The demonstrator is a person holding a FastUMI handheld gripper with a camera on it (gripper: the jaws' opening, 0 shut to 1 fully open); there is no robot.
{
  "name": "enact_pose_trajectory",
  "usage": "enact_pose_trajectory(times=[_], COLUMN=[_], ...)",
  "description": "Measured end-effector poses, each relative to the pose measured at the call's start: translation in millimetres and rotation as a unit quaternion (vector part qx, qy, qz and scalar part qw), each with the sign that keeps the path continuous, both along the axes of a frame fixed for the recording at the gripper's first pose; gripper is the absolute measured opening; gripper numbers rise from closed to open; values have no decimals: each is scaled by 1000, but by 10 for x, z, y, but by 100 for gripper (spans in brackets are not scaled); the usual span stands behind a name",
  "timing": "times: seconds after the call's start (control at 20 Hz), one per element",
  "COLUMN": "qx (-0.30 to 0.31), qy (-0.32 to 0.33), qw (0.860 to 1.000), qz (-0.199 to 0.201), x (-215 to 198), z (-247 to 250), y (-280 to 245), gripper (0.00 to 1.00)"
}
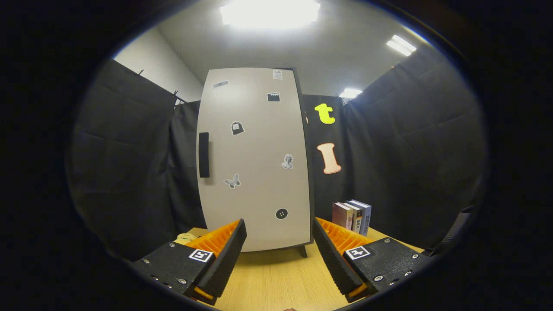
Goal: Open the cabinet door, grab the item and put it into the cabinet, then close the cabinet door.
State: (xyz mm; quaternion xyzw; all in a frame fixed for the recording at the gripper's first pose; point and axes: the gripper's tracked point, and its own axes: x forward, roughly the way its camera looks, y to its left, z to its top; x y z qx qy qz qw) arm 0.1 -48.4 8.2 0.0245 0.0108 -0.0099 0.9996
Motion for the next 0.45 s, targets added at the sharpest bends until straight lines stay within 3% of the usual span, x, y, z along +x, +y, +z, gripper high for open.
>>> enact_pose_trajectory(times=[0.45], qx=[-6], qy=[-3], qw=[1000], qz=[17], x=[9], z=[-31], y=[97], gripper=[95])
